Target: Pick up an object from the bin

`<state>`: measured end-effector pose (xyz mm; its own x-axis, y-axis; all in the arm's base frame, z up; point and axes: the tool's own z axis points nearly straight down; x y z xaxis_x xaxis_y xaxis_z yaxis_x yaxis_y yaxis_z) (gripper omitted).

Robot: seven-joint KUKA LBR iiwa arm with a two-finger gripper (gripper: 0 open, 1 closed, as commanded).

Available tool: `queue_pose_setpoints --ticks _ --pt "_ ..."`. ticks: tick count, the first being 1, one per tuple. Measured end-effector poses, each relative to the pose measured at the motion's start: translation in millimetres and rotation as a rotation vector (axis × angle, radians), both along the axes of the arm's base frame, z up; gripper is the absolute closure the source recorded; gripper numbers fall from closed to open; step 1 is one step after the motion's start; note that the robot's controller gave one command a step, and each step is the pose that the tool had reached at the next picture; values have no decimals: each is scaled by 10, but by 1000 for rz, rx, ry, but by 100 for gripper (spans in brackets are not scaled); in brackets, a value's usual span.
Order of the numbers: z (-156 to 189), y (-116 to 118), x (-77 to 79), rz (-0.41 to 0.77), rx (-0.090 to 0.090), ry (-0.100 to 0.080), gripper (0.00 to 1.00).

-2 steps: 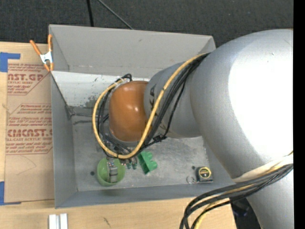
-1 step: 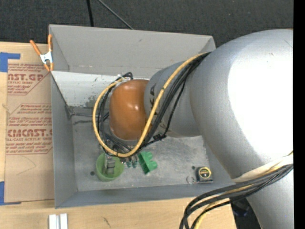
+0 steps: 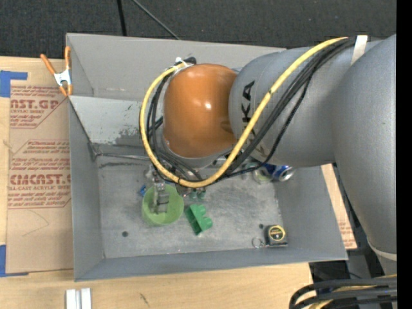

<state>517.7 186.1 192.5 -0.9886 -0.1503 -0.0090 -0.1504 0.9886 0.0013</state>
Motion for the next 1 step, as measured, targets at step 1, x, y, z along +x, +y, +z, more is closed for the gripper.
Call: queue_pose_setpoints --ticks 1 --pt "1018 144 69 15 1 -2 100"
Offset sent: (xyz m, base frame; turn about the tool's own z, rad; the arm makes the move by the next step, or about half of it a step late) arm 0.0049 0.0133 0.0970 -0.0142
